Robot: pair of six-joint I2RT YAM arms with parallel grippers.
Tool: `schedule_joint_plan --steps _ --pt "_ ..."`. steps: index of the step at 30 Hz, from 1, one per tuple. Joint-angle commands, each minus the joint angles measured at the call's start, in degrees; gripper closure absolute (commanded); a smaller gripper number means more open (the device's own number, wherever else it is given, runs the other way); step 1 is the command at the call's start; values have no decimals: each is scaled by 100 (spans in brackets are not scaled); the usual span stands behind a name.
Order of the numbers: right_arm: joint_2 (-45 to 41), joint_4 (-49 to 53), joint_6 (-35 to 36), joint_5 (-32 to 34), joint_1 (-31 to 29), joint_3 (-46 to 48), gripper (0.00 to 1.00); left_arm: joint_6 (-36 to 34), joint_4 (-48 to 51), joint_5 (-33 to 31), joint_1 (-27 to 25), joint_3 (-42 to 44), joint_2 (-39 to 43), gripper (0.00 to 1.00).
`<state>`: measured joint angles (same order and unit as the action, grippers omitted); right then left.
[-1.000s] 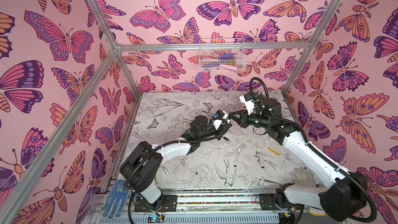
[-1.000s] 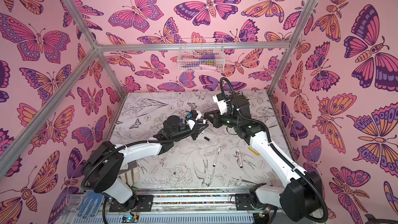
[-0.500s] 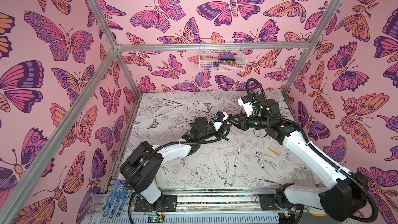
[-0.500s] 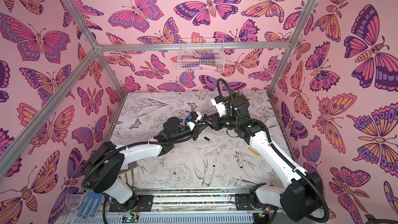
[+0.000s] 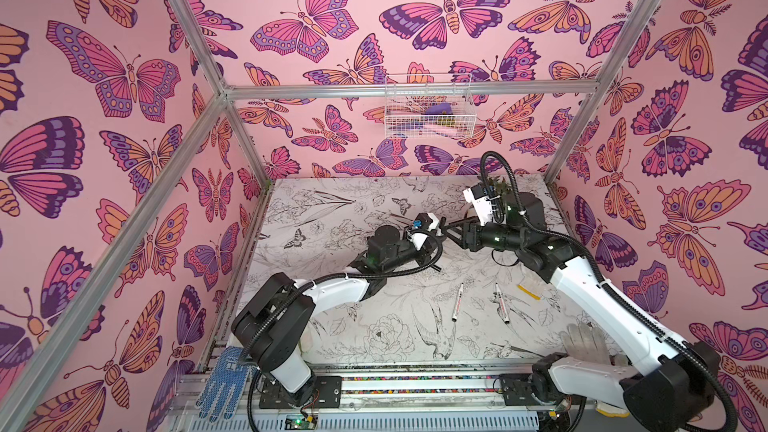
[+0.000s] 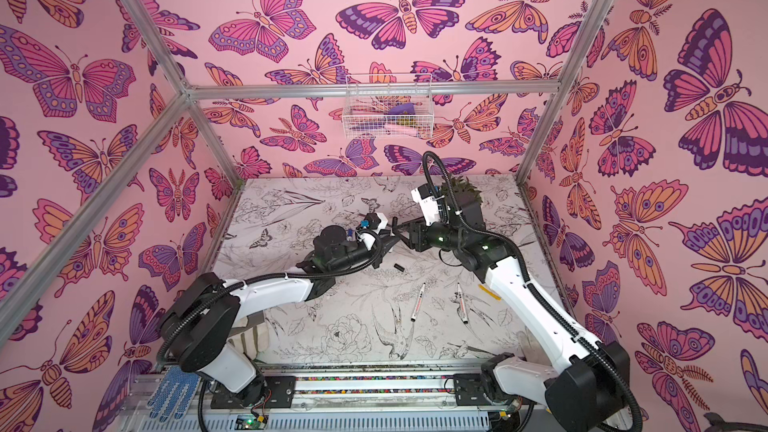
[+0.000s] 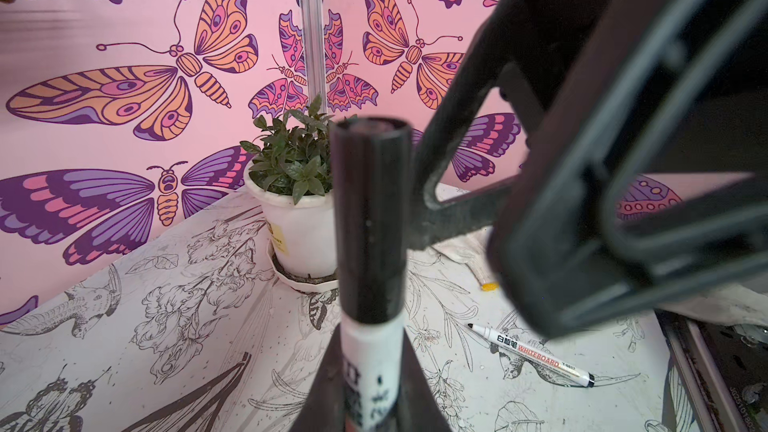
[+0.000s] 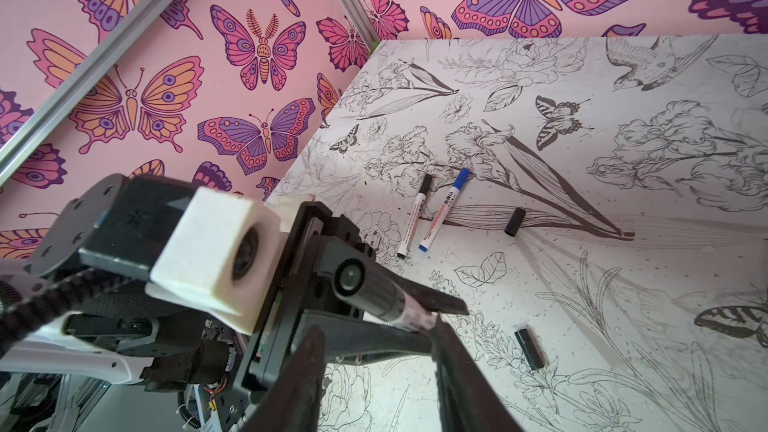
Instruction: Insert the pens into the pen caps
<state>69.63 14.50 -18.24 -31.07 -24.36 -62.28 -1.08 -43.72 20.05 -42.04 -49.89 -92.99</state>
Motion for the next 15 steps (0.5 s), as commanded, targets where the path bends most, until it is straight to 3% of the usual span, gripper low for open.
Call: schedule_joint_plan --steps 1,15 --pt "81 -270 -144 10 45 -238 56 11 -224 7 -32 76 -1 100" --pt "567 -556 -408 -258 44 -557 64 39 -242 25 -34 84 -35 100"
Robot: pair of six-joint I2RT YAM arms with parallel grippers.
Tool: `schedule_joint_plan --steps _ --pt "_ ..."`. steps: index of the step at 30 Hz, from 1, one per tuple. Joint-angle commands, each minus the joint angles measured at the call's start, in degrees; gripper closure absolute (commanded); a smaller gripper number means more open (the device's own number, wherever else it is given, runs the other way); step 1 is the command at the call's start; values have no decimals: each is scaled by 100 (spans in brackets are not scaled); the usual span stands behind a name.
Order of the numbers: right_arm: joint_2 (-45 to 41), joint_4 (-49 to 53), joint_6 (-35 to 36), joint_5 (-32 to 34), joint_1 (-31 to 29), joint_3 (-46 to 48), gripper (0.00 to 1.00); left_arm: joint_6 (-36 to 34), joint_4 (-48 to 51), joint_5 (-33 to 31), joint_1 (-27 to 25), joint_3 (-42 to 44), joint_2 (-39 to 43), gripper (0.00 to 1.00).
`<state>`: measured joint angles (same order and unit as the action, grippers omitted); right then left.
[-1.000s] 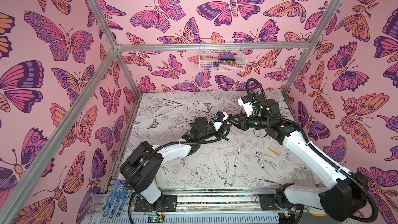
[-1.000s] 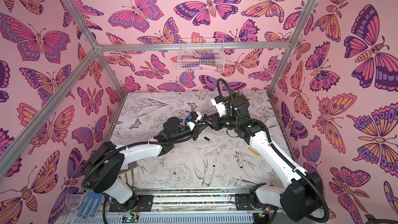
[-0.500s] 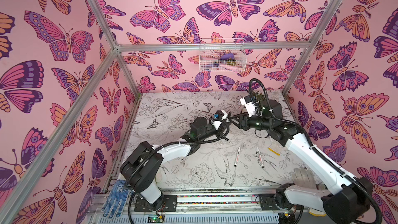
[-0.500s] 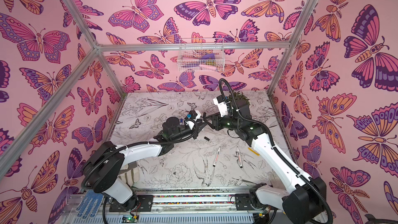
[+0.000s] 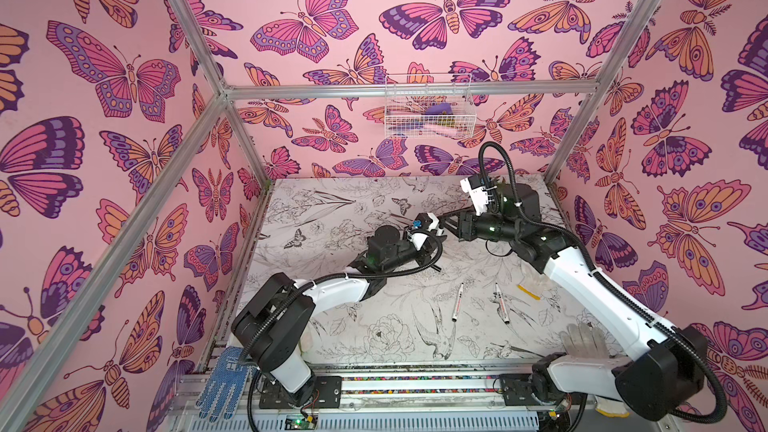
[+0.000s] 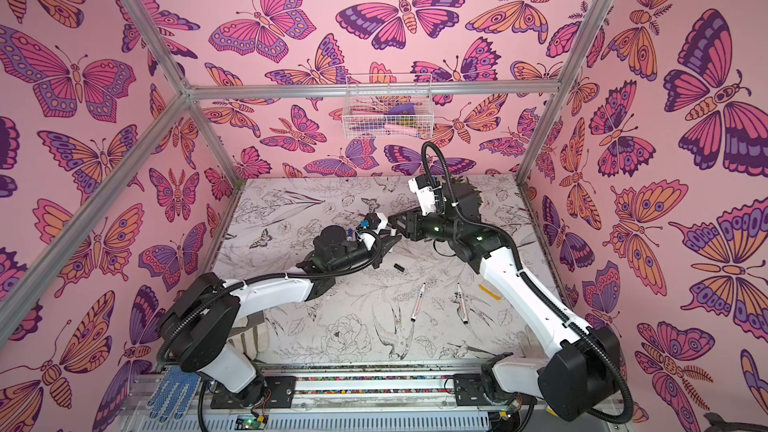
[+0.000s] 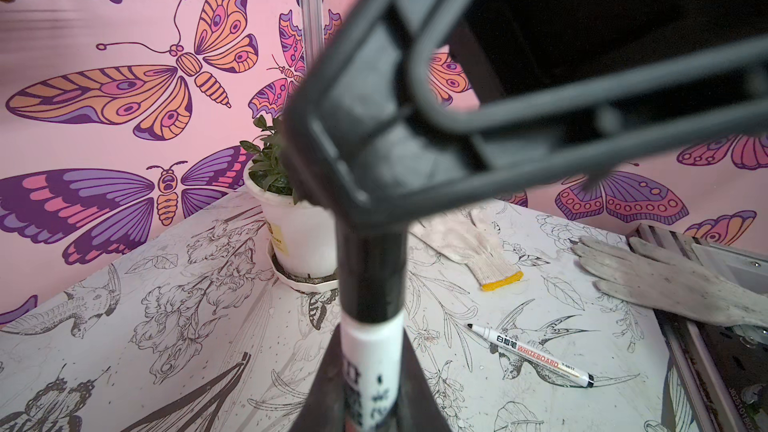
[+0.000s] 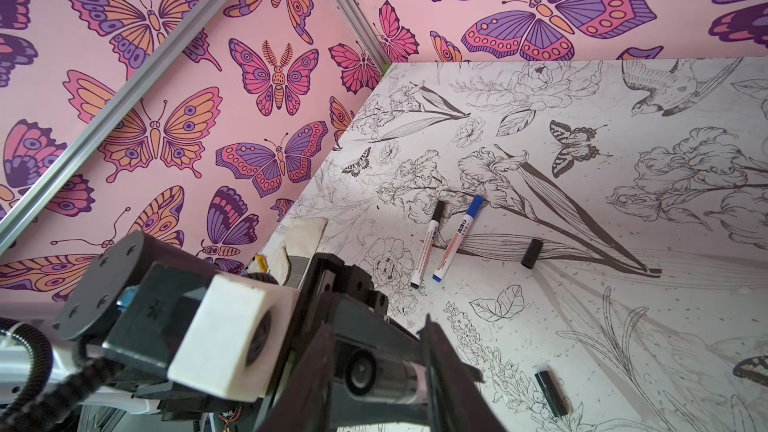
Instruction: Insert the pens into the pen caps
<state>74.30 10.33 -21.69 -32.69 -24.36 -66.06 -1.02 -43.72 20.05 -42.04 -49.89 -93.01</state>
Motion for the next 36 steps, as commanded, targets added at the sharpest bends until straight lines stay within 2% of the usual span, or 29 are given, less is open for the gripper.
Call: schedule_joint_plan --steps 1,3,7,10,13,23,32,36 --pt "126 -145 -76 -113 44 -179 66 34 -242 25 -32 84 -33 100" --pt "169 -170 -110 -136 41 -174 69 43 -242 33 -32 85 -34 100" --pt "204 -163 -140 -142 41 -147 85 68 -277 33 -33 93 -28 100" --pt "188 -129 -146 -33 41 -75 93 108 -332 25 -32 85 13 100" --pt "185 -49 -175 92 45 54 97 225 -464 -10 -32 60 66 100" --pt "244 78 -403 60 -61 391 100 317 -608 148 -33 -278 233 100" --pt "251 121 -711 78 -194 1053 100 577 -1237 -269 -24 -568 337 100" --pt "287 435 -541 61 -192 1183 100 486 -1341 -314 60 -867 379 100"
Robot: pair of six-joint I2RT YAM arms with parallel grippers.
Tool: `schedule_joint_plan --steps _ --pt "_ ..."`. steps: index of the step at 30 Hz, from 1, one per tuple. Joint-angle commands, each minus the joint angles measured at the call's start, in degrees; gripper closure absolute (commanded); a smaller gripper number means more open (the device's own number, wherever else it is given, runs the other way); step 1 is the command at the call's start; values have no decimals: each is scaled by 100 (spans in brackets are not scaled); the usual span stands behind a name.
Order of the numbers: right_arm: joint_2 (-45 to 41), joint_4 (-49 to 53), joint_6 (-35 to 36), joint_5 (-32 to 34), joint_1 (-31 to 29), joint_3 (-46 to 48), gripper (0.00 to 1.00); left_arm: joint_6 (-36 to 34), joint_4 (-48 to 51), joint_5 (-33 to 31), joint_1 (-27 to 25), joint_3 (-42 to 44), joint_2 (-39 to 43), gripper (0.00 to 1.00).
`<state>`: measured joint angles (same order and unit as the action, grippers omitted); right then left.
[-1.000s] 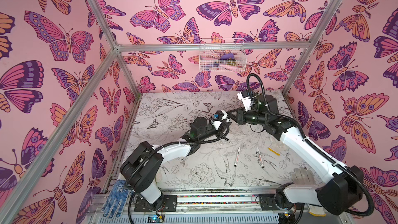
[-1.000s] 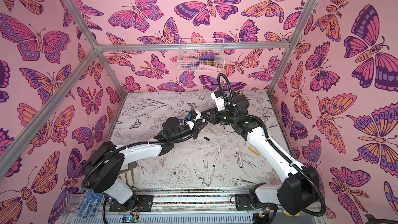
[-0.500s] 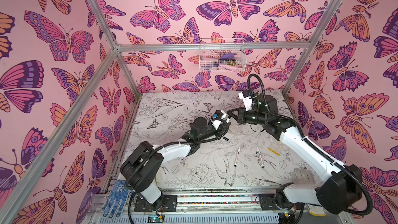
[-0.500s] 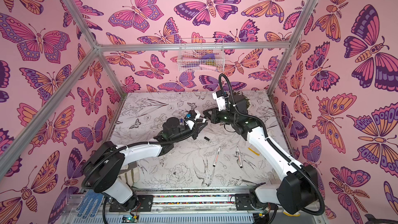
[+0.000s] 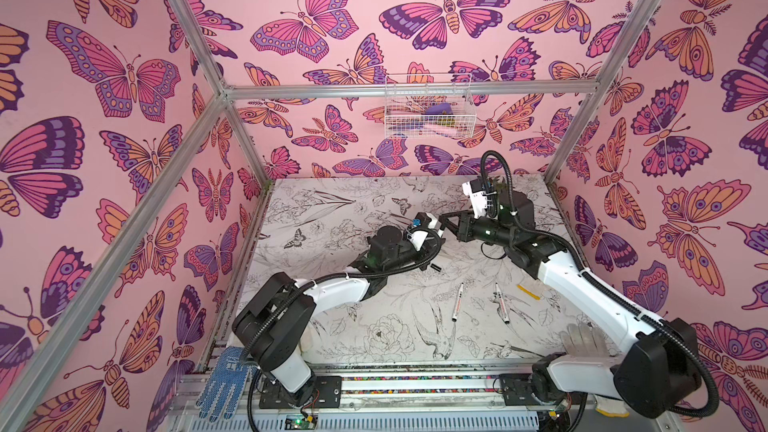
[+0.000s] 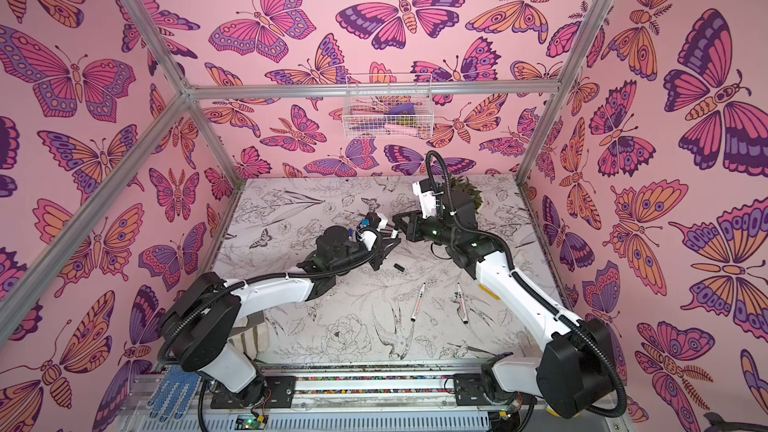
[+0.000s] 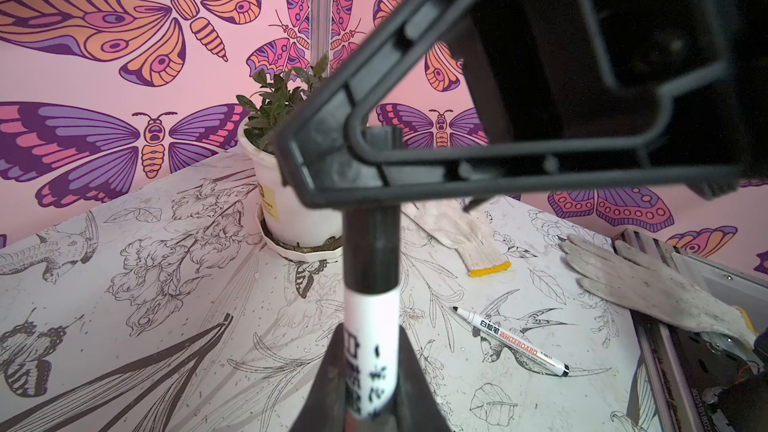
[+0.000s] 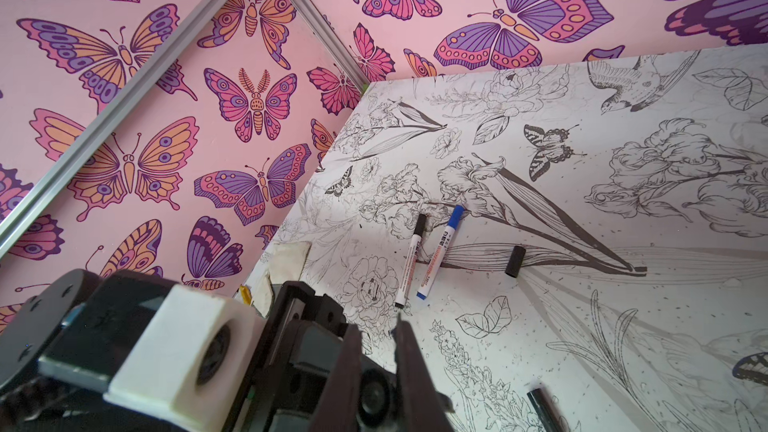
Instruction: Insert the pens into the pen caps
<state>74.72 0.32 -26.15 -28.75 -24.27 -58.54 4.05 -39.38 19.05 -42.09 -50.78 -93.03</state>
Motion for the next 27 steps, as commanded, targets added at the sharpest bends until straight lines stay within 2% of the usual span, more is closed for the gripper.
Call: schedule_joint_plan --steps 1,8,14,22,27 --pt "275 1518 -50 -384 -205 425 100 -37 -1794 -209 80 -857 371 100" --pt "566 1993 254 -631 -201 430 100 69 -2107 -140 319 -1322 286 100" --pt "851 2061 153 -774 -112 407 100 -59 -2153 -145 349 -1411 345 100" --pt "1138 1510 -512 -1842 554 568 100 141 -2327 49 401 -1412 427 100" --pt "1256 1833 -256 -2051 577 370 100 222 -2360 174 397 -1423 429 100"
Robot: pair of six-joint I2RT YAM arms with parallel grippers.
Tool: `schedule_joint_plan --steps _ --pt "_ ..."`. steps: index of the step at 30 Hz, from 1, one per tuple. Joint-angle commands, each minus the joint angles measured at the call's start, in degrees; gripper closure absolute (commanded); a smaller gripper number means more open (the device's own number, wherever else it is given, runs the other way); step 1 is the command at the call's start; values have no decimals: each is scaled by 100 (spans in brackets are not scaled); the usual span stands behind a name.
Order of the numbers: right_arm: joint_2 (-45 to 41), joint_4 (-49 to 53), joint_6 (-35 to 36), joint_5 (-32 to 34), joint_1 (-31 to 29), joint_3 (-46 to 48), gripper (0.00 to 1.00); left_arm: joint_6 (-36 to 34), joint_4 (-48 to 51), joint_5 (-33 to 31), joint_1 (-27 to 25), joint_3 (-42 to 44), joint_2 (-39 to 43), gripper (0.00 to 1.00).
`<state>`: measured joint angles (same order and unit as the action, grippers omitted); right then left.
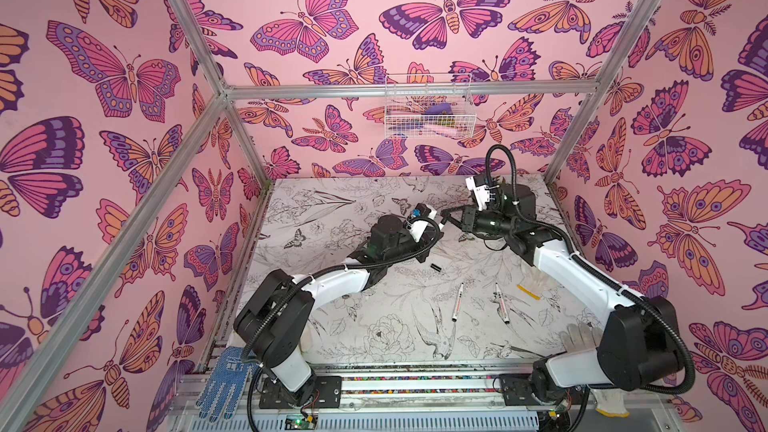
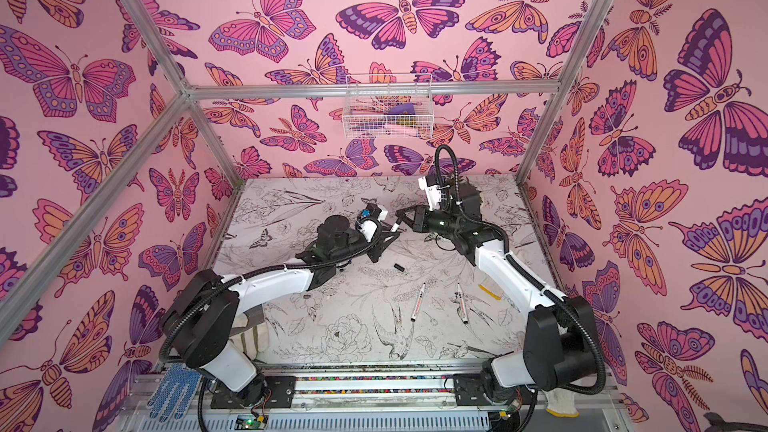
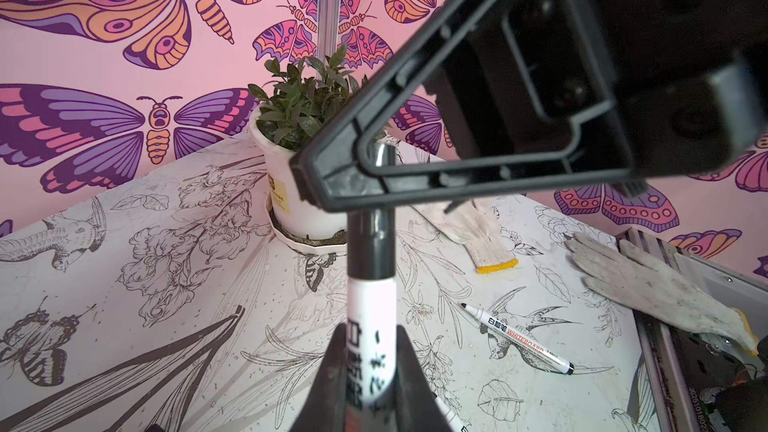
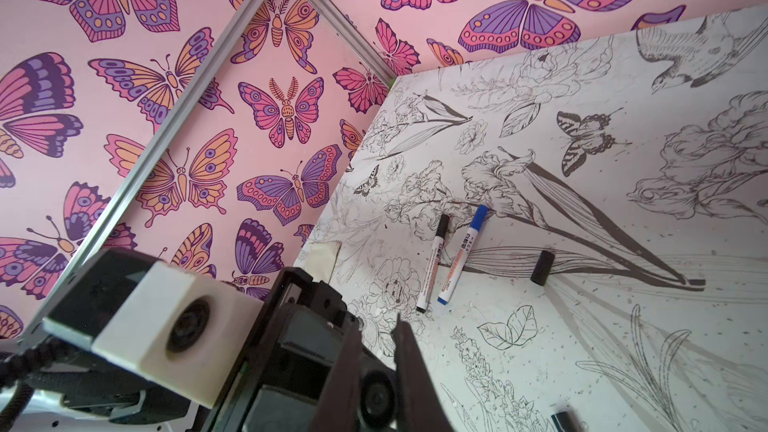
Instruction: Insert the pens into the pen caps
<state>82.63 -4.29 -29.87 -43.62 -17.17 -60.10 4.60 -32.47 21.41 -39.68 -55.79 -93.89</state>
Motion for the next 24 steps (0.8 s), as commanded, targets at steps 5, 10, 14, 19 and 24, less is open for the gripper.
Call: schedule_joint_plan --steps 5,10,14,19,24 --pt "454 2857 666 -303 -331 313 100 229 -3079 -33 160 -1036 406 100" --pt "369 3218 1002 -4 -572 175 100 219 -3099 -6 156 -1252 229 100" --pt "268 3254 1076 291 -609 157 100 173 -3116 -23 159 -1505 87 100" --pt "285 3706 1481 929 -826 -72 100 188 -3081 58 160 -1729 -37 100" --pt "393 3928 1721 1283 -1049 -180 100 210 -3047 97 162 -1692 -49 100"
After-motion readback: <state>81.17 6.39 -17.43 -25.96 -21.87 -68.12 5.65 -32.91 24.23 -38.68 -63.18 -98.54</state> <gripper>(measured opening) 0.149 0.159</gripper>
